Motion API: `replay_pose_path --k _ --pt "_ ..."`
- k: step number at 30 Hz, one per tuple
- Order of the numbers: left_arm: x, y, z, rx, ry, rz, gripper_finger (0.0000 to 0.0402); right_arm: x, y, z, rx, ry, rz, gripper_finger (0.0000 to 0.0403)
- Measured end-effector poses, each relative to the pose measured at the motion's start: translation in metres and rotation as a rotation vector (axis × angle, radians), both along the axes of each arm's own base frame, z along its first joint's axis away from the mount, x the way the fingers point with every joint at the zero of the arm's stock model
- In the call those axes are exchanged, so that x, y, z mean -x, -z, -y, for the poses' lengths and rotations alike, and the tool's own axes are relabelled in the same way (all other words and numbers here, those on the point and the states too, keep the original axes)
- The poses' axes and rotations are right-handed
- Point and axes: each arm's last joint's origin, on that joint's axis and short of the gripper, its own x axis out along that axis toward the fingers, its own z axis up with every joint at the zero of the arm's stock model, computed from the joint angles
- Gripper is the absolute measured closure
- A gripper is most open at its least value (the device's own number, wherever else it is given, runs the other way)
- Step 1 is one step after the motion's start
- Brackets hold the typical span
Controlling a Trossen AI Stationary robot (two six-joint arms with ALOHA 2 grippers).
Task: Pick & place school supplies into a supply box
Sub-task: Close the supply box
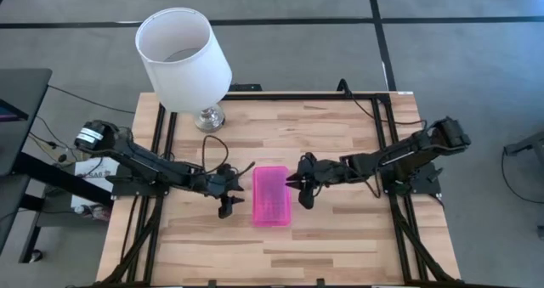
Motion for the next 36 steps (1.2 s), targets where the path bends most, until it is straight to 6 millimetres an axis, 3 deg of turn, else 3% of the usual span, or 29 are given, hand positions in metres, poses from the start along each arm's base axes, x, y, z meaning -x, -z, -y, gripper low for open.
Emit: replay_pose_path --k 5,14,22,36 --pt "-0.006 0.017 0.005 -0.017 0.026 -0.026 0.0223 -0.002 0.003 -0.002 0.002 -0.023 0.001 0.0328" --pt "-0.014 0.026 0.003 -0.036 0.021 -0.001 0.0223 -0.008 0.016 -0.016 0.022 -0.084 -0.009 0.0328" --pt "-0.022 0.025 -0.006 -0.028 -0.02 0.054 0.0223 -0.018 0.023 -0.015 0.04 -0.082 -0.028 0.0328" --pt "-0.024 0.023 -0.01 -0.024 -0.021 0.077 0.0223 -0.015 0.029 -0.011 0.054 -0.084 -0.098 0.0328"
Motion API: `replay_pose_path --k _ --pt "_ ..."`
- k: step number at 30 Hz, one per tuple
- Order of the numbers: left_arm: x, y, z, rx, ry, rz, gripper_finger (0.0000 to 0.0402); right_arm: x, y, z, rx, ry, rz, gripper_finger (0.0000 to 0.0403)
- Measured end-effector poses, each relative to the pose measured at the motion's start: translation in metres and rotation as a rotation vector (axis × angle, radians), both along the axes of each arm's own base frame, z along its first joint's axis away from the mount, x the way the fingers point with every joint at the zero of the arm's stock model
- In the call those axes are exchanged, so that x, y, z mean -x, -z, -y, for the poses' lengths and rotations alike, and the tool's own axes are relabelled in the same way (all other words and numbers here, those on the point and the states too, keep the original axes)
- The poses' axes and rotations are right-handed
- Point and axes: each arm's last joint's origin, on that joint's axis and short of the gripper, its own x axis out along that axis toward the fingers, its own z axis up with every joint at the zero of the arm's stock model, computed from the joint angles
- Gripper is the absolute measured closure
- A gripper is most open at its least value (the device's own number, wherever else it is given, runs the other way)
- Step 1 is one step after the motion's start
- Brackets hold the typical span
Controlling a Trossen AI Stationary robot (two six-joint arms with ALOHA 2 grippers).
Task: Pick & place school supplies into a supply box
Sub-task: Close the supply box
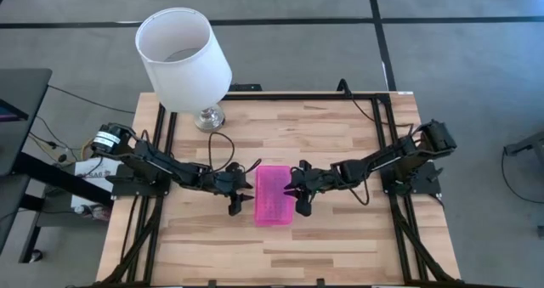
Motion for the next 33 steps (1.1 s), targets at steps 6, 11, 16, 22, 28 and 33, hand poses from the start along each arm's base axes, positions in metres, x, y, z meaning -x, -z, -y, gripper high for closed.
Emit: replay_pose_path --k 6,11,16,22,28,33 --pt "0.0 0.0 0.0 0.002 0.001 0.0 0.0223 0.001 0.006 0.0 0.002 -0.007 -0.052 0.0328" --pt "0.0 0.0 0.0 0.008 0.001 0.001 0.0223 -0.001 0.011 -0.001 -0.004 -0.003 -0.064 0.0328" --pt "0.0 0.0 0.0 0.023 -0.008 -0.001 0.0223 -0.001 0.011 -0.001 -0.025 0.009 -0.044 0.0328" --pt "0.001 -0.008 0.0 0.054 -0.023 0.031 0.0223 0.006 -0.009 0.002 -0.006 0.017 -0.003 0.0328" --pt "0.001 -0.012 -0.001 0.016 0.002 0.044 0.0223 0.015 -0.023 0.004 0.005 0.017 -0.012 0.0328" --pt "0.002 -0.01 -0.003 0.006 -0.008 0.02 0.0223 0.021 -0.033 0.005 0.012 0.027 -0.003 0.0328"
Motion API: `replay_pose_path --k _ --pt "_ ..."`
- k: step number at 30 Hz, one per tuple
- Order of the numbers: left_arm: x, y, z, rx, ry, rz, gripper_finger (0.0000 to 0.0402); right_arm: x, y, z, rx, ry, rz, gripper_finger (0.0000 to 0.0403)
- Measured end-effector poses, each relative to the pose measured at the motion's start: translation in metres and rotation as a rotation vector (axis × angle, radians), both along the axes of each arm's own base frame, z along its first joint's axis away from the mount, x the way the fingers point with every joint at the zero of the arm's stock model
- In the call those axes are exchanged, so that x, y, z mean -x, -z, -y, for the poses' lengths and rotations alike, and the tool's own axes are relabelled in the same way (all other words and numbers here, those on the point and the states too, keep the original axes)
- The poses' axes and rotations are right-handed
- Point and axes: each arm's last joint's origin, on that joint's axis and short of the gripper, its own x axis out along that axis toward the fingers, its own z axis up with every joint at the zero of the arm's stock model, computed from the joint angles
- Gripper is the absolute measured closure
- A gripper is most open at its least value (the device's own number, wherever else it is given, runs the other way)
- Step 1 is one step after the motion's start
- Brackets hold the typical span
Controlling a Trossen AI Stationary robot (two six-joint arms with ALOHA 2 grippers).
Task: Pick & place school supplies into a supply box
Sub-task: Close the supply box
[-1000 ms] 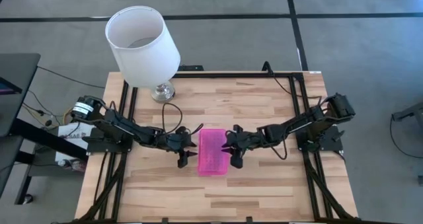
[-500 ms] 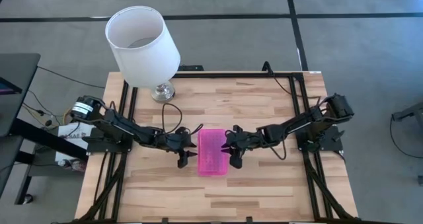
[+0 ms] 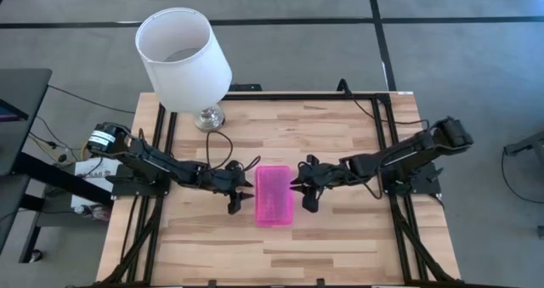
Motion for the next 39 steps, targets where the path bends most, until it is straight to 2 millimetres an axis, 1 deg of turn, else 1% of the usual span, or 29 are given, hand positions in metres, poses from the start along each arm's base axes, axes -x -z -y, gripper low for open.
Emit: replay_pose_path --k 3,9,29,39 --pt "-0.0005 0.0 -0.0031 -0.001 -0.012 0.0 0.0223 0.0025 -0.0064 0.0011 0.008 0.015 0.021 0.0328" --pt "-0.0016 0.0001 -0.0095 0.005 -0.026 -0.002 0.0223 0.0055 -0.0122 0.0023 0.016 0.029 0.033 0.0328" --pt "-0.0025 -0.0008 -0.0101 -0.041 0.018 0.012 0.0223 0.0066 -0.0112 0.0024 0.011 0.034 0.016 0.0328" --pt "-0.0023 -0.0005 -0.0097 -0.112 0.096 0.011 0.0223 0.0065 -0.0114 0.0023 0.0 0.042 0.017 0.0328"
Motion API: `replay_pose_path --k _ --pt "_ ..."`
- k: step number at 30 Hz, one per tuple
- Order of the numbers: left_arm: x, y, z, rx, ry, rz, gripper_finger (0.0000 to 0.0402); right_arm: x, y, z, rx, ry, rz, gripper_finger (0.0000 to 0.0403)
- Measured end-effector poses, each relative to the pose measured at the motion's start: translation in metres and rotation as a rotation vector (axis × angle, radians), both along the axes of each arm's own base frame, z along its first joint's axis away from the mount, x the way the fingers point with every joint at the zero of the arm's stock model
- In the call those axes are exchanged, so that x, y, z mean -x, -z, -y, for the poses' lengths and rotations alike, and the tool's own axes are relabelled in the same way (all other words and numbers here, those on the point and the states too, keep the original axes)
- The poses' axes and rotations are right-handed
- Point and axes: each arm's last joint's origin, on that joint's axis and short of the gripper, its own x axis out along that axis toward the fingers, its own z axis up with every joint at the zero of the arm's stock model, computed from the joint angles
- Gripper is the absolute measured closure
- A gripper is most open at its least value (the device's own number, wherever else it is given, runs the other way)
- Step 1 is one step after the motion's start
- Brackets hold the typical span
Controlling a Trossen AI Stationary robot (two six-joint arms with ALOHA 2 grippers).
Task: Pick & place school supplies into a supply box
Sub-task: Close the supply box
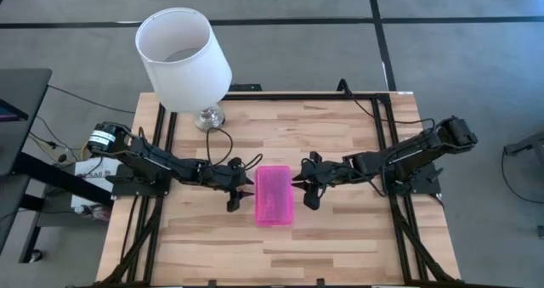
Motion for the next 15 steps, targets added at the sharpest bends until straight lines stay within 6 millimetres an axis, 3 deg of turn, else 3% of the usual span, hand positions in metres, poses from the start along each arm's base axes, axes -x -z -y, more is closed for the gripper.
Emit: replay_pose_path --k 15 --pt "-0.001 0.0 -0.012 -0.009 -0.003 -0.002 0.0223 0.0 0.0 0.0 -0.017 0.012 0.0 0.0328"
